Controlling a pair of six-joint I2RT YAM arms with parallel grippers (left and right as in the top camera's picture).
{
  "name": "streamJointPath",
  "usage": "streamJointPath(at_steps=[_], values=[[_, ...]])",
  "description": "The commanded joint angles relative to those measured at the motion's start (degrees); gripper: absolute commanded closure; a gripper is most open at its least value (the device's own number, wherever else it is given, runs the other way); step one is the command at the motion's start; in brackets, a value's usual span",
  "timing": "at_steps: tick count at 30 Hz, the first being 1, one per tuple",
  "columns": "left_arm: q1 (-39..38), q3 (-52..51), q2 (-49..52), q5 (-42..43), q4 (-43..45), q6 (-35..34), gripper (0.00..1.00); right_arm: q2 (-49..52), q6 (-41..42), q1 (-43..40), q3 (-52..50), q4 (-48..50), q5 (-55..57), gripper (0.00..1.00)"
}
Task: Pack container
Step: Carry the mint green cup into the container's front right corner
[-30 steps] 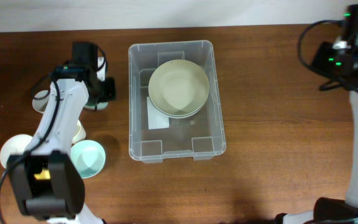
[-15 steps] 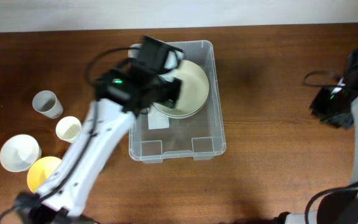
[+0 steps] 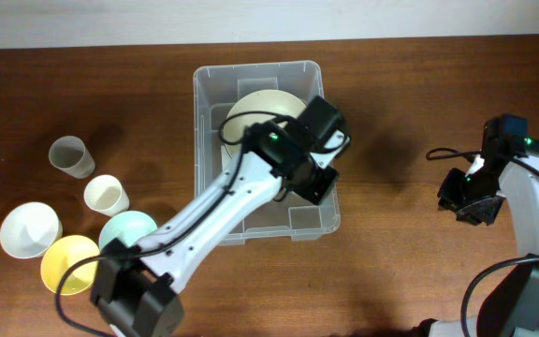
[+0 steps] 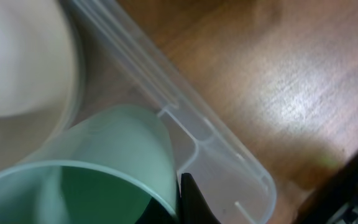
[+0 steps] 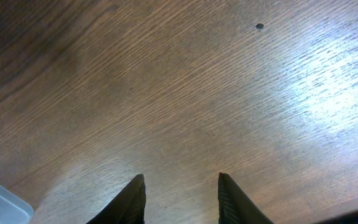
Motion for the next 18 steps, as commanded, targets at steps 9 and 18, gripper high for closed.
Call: streamJointPath(at_steps=[9,18], values=[[-1.2,-0.3,3.1,5.6,-5.0,-0.8,0.59,-0.6,-1.4,0.3,-0.1,0.3,-0.7,0.67],[4.6,8.0,1.5,-1.9,-9.6,-0.7,0.46,-0.6,-1.6,0.3,-0.1,0.2,-0.7,0.67]])
